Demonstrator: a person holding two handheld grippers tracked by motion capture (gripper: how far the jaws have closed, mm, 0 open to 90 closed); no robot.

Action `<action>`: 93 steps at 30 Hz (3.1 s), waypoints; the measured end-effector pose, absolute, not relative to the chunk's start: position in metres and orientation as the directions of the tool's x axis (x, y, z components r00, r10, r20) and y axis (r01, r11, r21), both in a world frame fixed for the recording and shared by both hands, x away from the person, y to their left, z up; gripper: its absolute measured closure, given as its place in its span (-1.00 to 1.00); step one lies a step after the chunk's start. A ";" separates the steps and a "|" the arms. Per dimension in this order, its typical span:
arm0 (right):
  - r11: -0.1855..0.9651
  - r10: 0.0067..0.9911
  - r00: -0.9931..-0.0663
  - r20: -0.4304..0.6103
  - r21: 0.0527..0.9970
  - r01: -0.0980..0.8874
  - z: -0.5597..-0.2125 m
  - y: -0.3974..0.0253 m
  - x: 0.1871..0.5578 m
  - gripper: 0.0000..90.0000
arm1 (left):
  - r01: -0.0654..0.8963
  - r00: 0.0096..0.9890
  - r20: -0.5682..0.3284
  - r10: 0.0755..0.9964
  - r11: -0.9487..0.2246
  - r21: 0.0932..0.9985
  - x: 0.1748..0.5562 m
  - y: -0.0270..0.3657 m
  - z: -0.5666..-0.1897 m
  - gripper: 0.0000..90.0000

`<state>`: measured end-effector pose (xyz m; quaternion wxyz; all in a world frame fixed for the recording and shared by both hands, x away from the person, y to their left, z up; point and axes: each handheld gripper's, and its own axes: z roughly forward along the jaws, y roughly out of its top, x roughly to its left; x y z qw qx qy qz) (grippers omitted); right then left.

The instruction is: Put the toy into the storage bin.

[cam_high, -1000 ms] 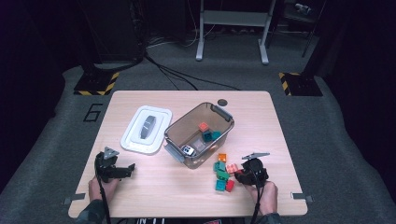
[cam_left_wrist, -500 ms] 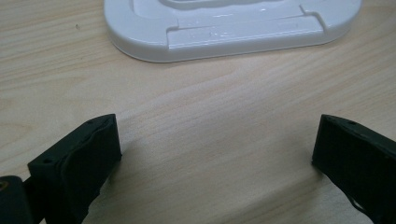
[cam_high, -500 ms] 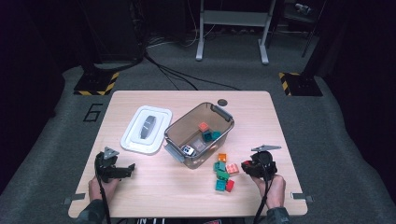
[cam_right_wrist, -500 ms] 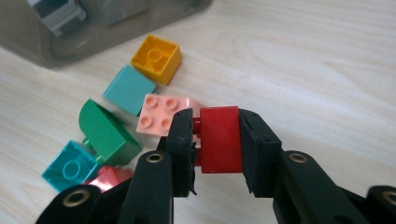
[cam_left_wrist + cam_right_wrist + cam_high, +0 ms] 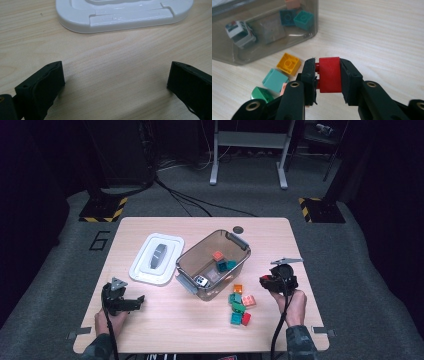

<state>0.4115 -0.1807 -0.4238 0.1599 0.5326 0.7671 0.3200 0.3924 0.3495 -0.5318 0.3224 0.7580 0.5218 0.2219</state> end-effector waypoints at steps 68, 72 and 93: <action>0.332 0.870 -0.493 0.026 0.709 0.622 -0.350 -0.111 0.490 0.50 | 0.648 0.358 -0.001 0.934 -0.248 0.721 0.392 0.350 -0.532 -0.98; 0.339 0.870 -0.491 0.028 0.691 0.639 -0.357 -0.106 0.493 0.50 | 0.648 0.358 -0.001 0.934 -0.248 0.720 0.392 0.350 -0.532 -0.98; 0.329 0.877 -0.478 0.056 0.655 0.681 -0.370 -0.108 0.484 -0.26 | 0.649 0.360 -0.001 0.933 -0.250 0.718 0.392 0.350 -0.531 -0.98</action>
